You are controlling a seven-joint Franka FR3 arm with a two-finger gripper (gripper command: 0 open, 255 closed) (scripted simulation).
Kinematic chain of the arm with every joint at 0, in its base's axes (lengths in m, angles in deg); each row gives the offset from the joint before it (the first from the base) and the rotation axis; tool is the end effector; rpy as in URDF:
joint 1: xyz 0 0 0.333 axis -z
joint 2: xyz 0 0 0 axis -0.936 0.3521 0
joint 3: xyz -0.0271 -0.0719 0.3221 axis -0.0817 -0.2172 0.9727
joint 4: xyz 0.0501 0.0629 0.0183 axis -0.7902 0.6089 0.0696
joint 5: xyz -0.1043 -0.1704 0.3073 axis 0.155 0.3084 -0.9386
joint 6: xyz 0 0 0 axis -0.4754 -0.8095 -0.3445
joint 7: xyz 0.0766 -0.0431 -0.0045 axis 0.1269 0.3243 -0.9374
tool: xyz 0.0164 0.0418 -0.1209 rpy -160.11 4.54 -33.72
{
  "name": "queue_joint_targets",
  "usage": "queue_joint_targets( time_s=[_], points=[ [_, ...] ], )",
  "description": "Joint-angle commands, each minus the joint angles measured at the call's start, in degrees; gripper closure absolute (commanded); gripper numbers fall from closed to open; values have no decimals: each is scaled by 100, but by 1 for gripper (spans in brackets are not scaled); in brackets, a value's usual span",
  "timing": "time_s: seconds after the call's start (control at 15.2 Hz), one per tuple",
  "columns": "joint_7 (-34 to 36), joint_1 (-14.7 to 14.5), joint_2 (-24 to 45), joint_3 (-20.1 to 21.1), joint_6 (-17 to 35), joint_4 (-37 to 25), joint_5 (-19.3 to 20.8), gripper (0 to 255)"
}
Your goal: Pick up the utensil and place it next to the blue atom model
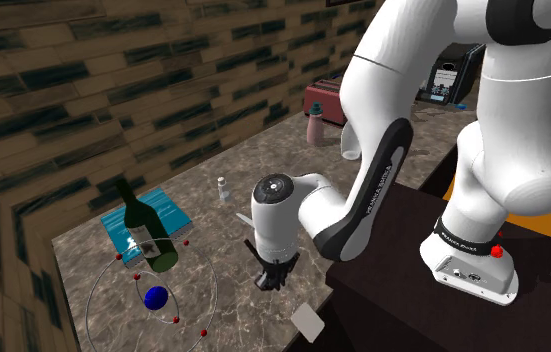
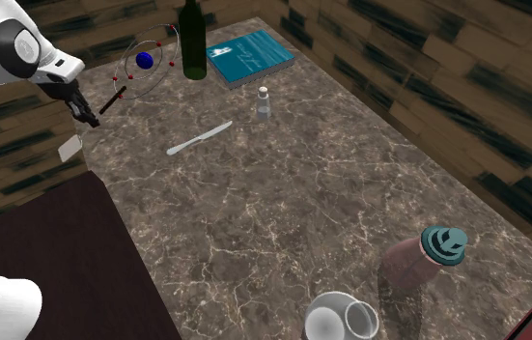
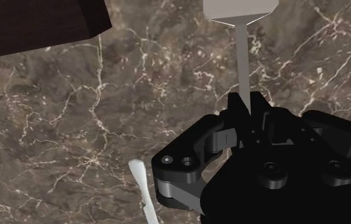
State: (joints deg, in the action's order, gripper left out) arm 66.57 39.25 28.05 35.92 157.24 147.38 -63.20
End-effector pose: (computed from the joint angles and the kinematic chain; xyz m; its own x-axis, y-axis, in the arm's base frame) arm 0.3067 0.3672 0.2218 0.9917 -0.1100 0.0663 -0.1102 -0.9939 -0.0002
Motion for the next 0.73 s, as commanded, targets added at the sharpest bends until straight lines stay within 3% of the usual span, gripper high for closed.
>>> queue_joint_targets(
  time_s=[0.0,0.66],
  points=[
    [115,-55,151,-88,125,-17,154,255],
    [701,-485,992,-663,733,-229,879,255]
  ],
)
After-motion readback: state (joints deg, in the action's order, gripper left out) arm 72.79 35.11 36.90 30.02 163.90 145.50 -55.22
